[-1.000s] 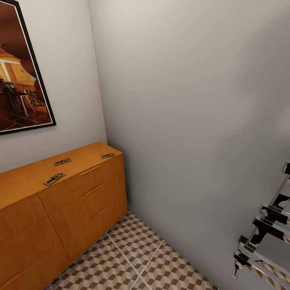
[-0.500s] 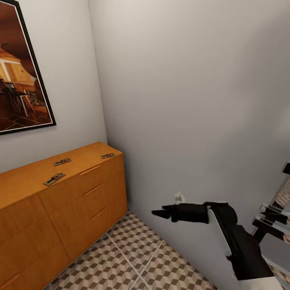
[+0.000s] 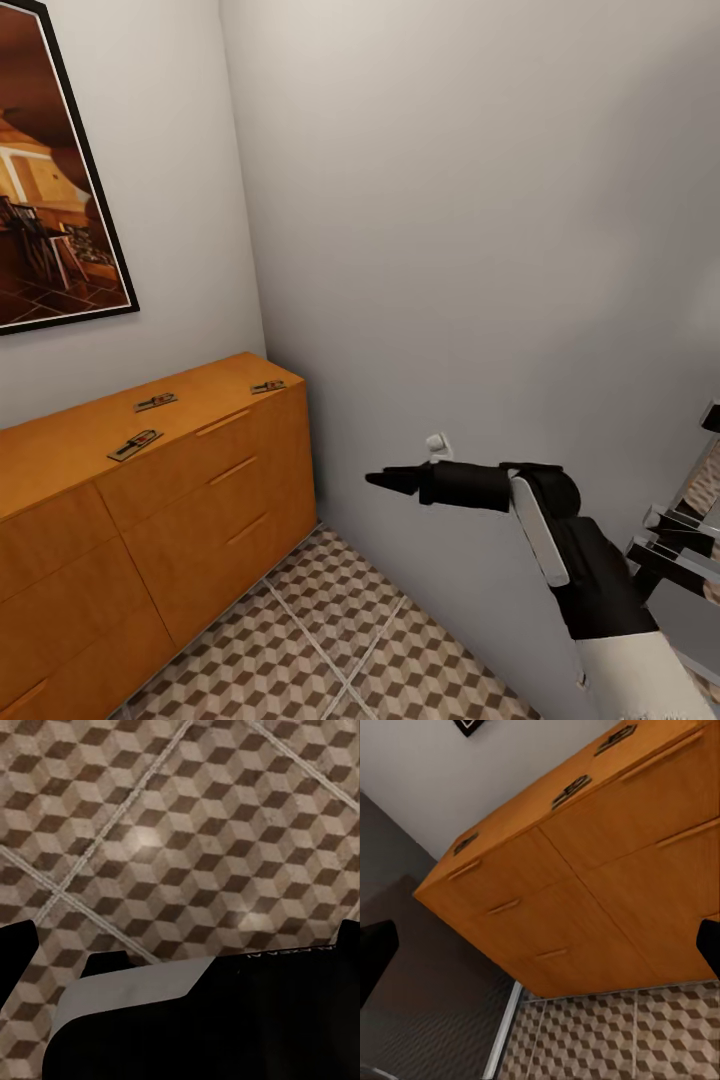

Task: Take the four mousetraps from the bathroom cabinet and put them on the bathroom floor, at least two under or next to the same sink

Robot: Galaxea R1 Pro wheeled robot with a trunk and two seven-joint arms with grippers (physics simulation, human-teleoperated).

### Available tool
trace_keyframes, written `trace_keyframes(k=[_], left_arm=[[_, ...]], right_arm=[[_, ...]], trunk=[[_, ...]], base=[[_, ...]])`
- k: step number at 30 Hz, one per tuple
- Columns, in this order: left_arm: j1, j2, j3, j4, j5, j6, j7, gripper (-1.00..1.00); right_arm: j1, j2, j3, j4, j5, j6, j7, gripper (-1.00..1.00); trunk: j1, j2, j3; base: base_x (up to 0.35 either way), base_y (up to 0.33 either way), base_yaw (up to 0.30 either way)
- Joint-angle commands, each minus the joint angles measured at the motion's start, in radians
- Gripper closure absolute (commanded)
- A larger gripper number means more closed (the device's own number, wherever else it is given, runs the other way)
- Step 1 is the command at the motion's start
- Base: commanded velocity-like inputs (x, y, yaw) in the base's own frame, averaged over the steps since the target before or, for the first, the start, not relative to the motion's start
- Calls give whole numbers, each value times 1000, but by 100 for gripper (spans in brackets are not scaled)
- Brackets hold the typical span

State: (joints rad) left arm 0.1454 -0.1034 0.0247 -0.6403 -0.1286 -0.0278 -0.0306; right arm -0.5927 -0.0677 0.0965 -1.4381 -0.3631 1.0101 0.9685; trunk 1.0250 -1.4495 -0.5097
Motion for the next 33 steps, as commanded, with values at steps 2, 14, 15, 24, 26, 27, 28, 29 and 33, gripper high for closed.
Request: trace_keyframes(k=[2,14,15,24,26,27,28,29,33], left_arm=[[0,-1,3,-5,-9,-2,-3,-100],[0,-1,2,-9,-9,-1,-3,-100],[0,-1,2,-9,-9,-1,-3,-100],[-1,-4,0,-22,-10,-2,-6,-100],[-1,-7,-1,-37,-10,-2,-7,-100],[-1,-8,-1,-46,-10,-2,-7,-100],[-1,-9,-1,-55,-10,-2,-7,-100],[-1,-10,-1,-66,-10,-2,-8,-100],[-1,-12,-2,-112,-10,-1,-8,-100]], right_arm=[[-10,16,5,6,-10,4,1,-100],[-20,63,22,18,-19,4,0,-100],[-21,65,23,19,-19,4,0,-100],[-70,88,25,24,-21,4,-1,-100],[-92,104,27,33,-18,5,-9,-100],[-107,116,29,42,-17,6,-20,-100],[-125,129,32,54,-16,7,-34,-100],[-145,142,36,68,-15,7,-54,-100],[-243,183,52,144,-18,9,-165,-100]], trunk=[[0,-1,-1],[0,-1,-1],[0,-1,-1],[0,-1,-1],[0,-1,-1],[0,-1,-1],[0,-1,-1],[0,-1,-1],[0,-1,-1]], base=[[0,0,0],[0,0,0],[0,0,0],[0,0,0],[0,0,0],[0,0,0],[0,0,0],[0,0,0],[0,0,0]])
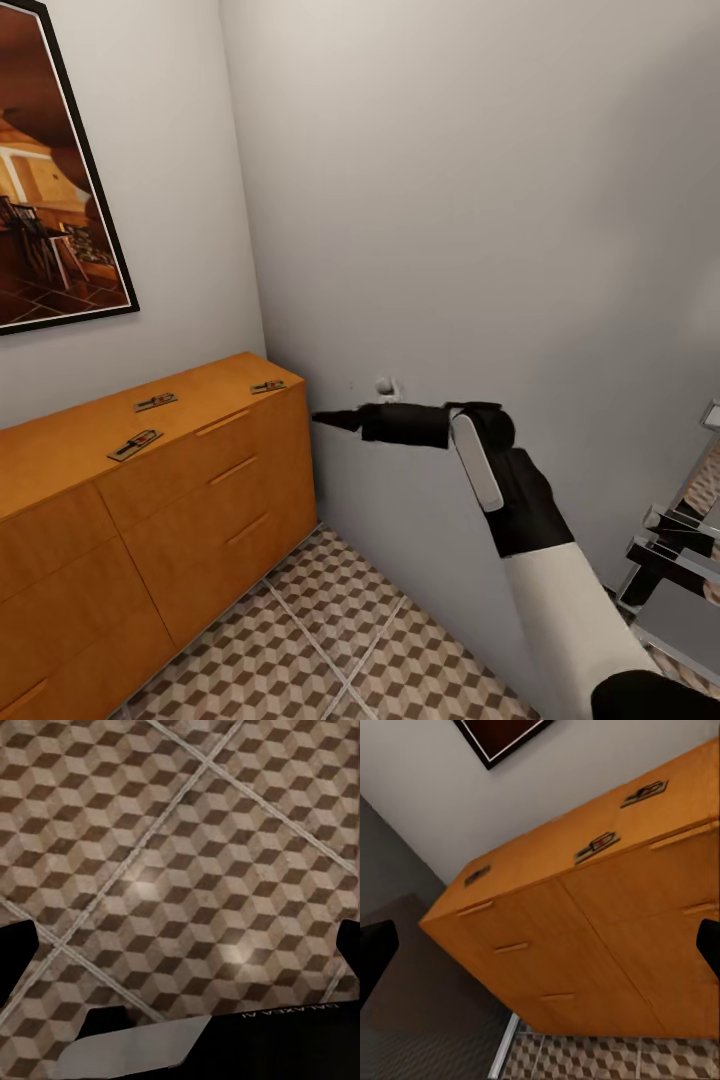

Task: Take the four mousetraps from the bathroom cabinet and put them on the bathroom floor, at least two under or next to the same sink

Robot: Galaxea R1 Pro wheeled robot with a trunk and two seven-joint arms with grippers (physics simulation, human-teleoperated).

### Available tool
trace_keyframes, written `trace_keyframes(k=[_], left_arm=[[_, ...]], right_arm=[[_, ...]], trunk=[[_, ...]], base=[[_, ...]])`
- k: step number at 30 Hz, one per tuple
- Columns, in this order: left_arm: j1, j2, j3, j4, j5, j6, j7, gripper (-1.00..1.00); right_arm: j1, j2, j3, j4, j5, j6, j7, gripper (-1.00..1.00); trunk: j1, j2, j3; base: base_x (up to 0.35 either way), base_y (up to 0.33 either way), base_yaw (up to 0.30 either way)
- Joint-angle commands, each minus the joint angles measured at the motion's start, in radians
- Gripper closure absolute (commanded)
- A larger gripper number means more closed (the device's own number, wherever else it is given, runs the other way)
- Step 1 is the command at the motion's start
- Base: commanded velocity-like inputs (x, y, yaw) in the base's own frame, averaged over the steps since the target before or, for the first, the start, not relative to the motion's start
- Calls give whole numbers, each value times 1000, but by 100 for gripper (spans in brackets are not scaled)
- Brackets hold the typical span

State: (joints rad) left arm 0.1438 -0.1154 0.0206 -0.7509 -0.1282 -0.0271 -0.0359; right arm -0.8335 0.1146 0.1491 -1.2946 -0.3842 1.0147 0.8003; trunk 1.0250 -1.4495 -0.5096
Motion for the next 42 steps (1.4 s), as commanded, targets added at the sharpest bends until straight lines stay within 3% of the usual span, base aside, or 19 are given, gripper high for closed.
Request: trace_keyframes(k=[1,3,8,15,17,23,30,36,42], left_arm=[[0,-1,2,-14,-10,-1,-3,-100],[0,-3,0,-49,-10,7,-4,-100],[0,-9,-35,-103,-10,59,-4,-100],[0,-15,-138,-190,-5,147,-3,-100],[0,-17,-182,-238,5,164,-2,-100],[0,-19,-279,-329,56,206,-1,-100],[-6,-19,-356,-472,146,344,0,-100],[-45,-20,-401,-624,212,467,1,-100],[-115,-24,-443,-692,246,556,4,-100]], right_arm=[[-30,8,2,22,2,4,-27,-100],[-118,23,8,86,1,4,-106,-100],[-260,38,12,183,0,4,-181,-100],[-438,44,13,310,-1,4,-218,-100],[-504,45,13,357,-3,4,-223,-100],[-611,45,13,425,-21,4,-228,-100],[-715,43,11,489,-39,4,-244,-100],[-806,41,8,537,-44,4,-341,-100],[-869,40,8,550,-43,3,-435,-100]], trunk=[[0,-1,-1],[0,-1,-1],[0,-1,-1],[0,-1,-1],[0,-1,-1],[0,-1,-1],[0,-1,-1],[0,-1,-1],[0,-1,-1]], base=[[0,0,0],[0,0,0],[0,0,0],[0,0,0],[0,0,0],[0,0,0],[0,0,0],[0,0,0],[0,0,0]])
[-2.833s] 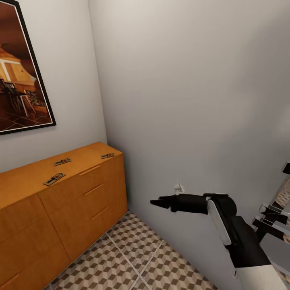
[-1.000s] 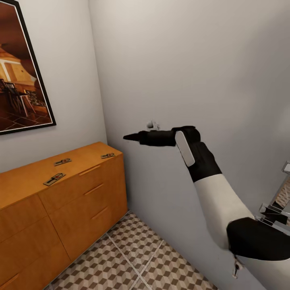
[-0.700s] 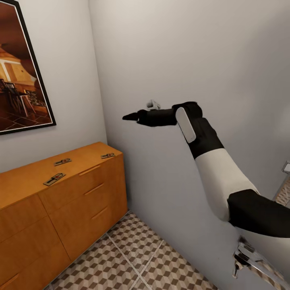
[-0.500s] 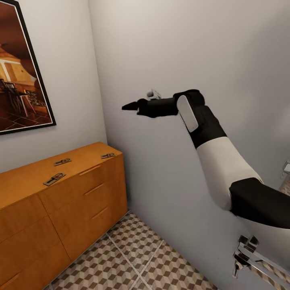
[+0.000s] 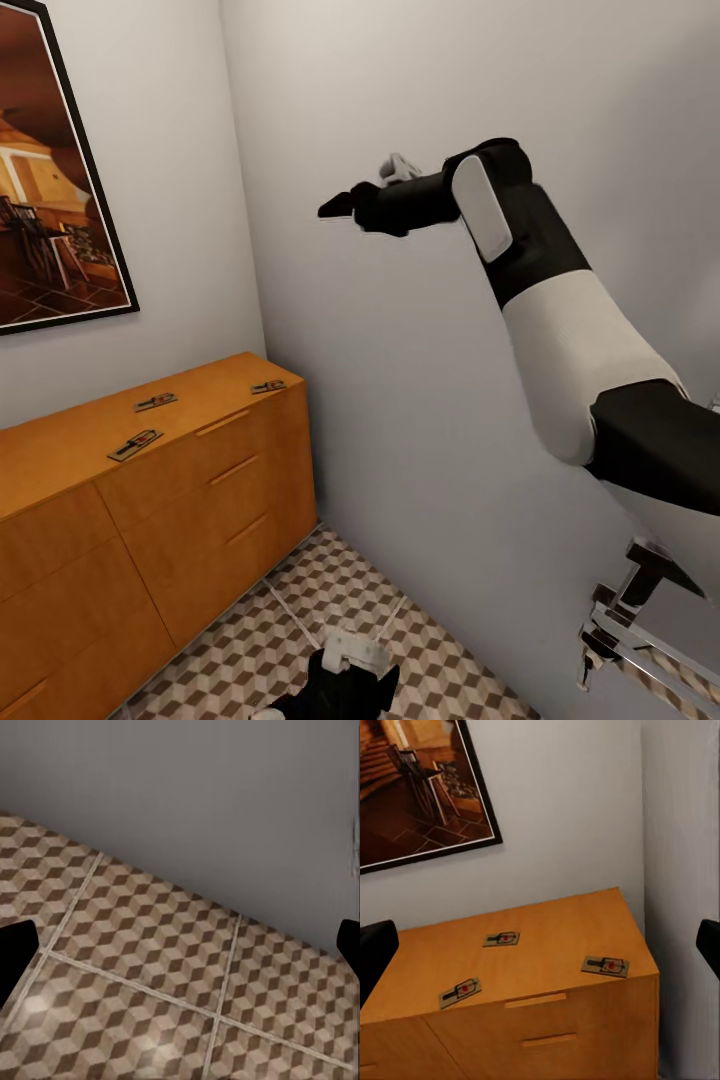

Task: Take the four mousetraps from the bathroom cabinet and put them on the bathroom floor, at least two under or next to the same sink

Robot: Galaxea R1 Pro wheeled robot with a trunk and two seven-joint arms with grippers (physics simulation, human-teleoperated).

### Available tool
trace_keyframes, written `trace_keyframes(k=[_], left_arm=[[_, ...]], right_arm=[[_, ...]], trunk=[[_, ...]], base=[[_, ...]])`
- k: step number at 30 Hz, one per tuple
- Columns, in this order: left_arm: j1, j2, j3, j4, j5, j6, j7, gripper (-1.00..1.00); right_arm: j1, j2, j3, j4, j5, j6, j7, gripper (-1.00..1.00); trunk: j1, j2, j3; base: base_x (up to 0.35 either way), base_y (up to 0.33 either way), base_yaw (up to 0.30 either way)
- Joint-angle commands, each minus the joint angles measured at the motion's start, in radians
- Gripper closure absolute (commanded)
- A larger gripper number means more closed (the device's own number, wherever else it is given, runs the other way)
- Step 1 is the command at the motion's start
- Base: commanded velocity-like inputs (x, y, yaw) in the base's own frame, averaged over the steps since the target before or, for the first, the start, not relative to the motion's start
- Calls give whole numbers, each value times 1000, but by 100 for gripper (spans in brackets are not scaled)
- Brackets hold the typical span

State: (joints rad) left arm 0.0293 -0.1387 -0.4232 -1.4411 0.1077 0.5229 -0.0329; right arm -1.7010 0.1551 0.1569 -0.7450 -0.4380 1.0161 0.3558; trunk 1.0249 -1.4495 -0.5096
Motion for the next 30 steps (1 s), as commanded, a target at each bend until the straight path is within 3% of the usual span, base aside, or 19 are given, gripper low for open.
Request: trace_keyframes(k=[1,9,14,17,21,22,26,30], left_arm=[[-14,-2,-6,-7,15,21,1,-100],[-133,-11,-39,-28,80,161,2,-100],[-189,-12,-42,-41,169,210,2,-100],[-227,-11,-43,-46,247,229,0,-100],[-291,-6,-42,-49,375,271,-1,-100],[-327,-3,-42,-50,446,311,-2,-100],[-397,0,-40,-51,580,413,-2,-100],[-459,7,-37,-51,694,464,-1,-100]], right_arm=[[-9,0,0,1,12,2,-7,-100],[-75,0,1,5,14,0,-196,-100],[-87,1,3,3,12,-1,-274,-100],[-91,1,5,4,12,-2,-296,-100],[-92,1,13,6,15,-2,-311,-100],[-93,0,22,8,16,-2,-315,-100],[-93,-3,43,10,18,-3,-319,-100],[-95,-5,59,10,22,-3,-321,-100]], trunk=[[0,0,-1],[0,0,-1],[0,0,-1],[0,0,-1],[0,0,-1],[0,0,-1],[0,0,-1],[0,0,-1]], base=[[0,0,0],[0,0,0],[0,0,0],[0,0,0],[0,0,0],[0,0,0],[0,0,0],[0,0,0]])
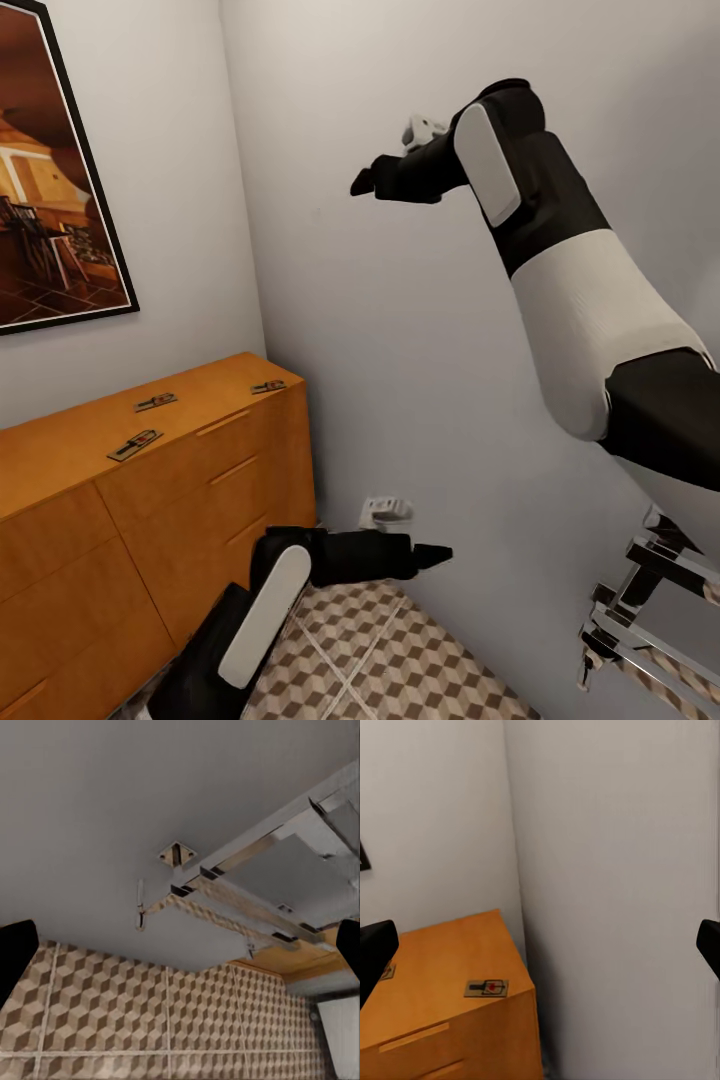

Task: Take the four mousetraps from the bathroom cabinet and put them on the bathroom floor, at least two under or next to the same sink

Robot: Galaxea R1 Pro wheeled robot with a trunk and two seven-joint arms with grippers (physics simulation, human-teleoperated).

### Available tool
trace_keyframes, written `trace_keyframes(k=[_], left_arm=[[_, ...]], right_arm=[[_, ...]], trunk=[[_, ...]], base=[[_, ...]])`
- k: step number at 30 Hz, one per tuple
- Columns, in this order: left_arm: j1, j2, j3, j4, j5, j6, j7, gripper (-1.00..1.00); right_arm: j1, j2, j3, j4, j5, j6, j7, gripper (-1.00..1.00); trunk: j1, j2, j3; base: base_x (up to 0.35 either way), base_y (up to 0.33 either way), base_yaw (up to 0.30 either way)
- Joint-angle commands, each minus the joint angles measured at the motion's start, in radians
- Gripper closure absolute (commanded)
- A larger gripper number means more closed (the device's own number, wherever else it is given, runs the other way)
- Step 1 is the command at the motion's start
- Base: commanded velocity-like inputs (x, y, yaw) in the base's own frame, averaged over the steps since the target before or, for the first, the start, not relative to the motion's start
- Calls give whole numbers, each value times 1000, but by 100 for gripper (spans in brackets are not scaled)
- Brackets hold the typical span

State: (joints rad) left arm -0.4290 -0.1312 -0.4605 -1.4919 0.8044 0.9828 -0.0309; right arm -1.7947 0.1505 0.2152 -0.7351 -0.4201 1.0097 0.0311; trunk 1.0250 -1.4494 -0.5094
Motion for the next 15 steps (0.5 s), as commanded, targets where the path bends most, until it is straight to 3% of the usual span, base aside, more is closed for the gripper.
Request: trace_keyframes(k=[1,2,5,6,11,13,14,15], left_arm=[[-14,2,2,-1,23,11,-3,-100],[-35,7,3,-1,77,22,-3,-100],[-59,15,7,0,172,31,-3,-100],[-70,21,12,-1,246,34,-3,-100],[-92,42,30,-1,445,38,-2,-100],[-100,56,37,-1,519,39,-2,-100],[-106,74,44,-1,586,39,-2,-100],[-109,83,46,-1,617,40,-2,-100]], right_arm=[[-2,0,4,-1,5,3,3,-100],[-3,0,10,-1,6,3,3,-100],[-4,1,17,-2,6,3,3,-100],[-4,1,21,-1,6,3,3,-100],[-4,1,26,1,6,3,3,-100],[-4,1,28,1,6,3,3,-100],[-5,1,29,2,6,3,3,-100],[-5,1,29,2,6,3,3,-100]], trunk=[[0,-1,-1],[0,-1,-1],[0,-1,-1],[0,-1,-1],[0,-1,-1],[0,-1,-1],[0,-1,-1],[0,-1,-1]], base=[[0,0,0],[0,0,0],[0,0,0],[0,0,0],[0,0,0],[0,0,0],[0,0,0],[0,0,0]])
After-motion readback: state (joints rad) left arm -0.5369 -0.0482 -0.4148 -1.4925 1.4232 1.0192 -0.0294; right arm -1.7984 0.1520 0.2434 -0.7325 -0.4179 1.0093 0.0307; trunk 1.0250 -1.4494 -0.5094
